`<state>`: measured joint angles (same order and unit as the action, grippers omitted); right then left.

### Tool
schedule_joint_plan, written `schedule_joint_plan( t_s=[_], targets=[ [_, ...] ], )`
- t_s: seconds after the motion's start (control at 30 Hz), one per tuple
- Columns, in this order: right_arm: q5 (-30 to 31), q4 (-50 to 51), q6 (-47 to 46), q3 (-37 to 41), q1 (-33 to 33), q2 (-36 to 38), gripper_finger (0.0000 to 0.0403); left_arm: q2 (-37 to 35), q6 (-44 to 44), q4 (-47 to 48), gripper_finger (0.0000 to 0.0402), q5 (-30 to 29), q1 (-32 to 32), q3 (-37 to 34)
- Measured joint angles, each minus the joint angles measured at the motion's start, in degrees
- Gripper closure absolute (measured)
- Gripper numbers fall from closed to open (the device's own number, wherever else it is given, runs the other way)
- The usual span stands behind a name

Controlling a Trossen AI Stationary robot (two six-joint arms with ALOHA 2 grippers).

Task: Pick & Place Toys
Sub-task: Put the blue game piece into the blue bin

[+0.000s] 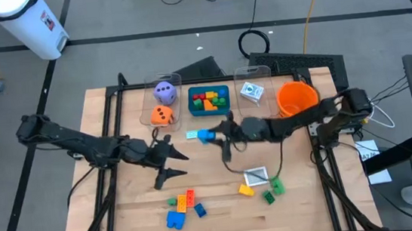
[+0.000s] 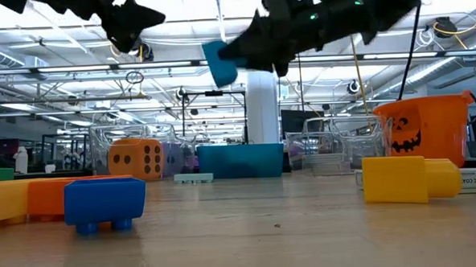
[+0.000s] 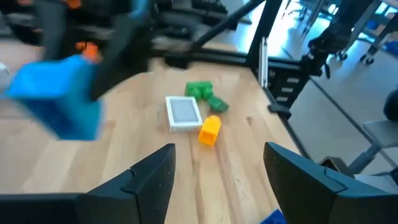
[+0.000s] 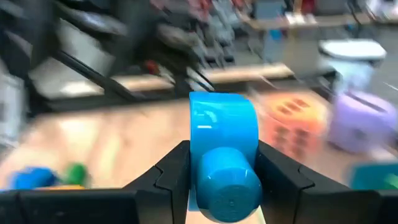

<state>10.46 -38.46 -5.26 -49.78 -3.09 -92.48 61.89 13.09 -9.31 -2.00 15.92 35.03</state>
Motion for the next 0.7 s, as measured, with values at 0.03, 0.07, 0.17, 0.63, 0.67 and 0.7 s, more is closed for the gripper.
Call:
schedule_joint_plan(
  t_s=[0.03,0.07,0.17,0.63,0.67,0.7],
  targets=[
    [0.0,5.3,0.0,-1.6,1.5,0.8,0.0272,-0.6,-0.4,0.2,0.0153,0.0,0.0,0.0],
    [0.0,10.6,0.1,-3.5,3.0,1.3,0.0272,-1.1,-1.0,0.7,0.0153,0.0,0.0,0.0],
    [-0.1,26.4,1.0,-9.2,7.5,2.1,0.0272,-1.8,-2.6,-0.3,0.0153,-0.1,0.0,0.0],
    [-6.2,47.8,4.9,-24.9,24.3,-7.2,0.0272,0.9,-5.5,-1.0,0.0153,-1.3,0.0,0.0],
    [-6.2,48.1,5.0,-25.3,24.9,-8.3,0.0272,1.0,-5.4,-1.0,0.0153,-1.0,0.0,0.0],
    [-6.2,49.5,5.0,-25.6,25.4,-8.9,0.0272,1.3,-5.3,-1.4,0.0153,-0.9,0.0,0.0]
  ],
)
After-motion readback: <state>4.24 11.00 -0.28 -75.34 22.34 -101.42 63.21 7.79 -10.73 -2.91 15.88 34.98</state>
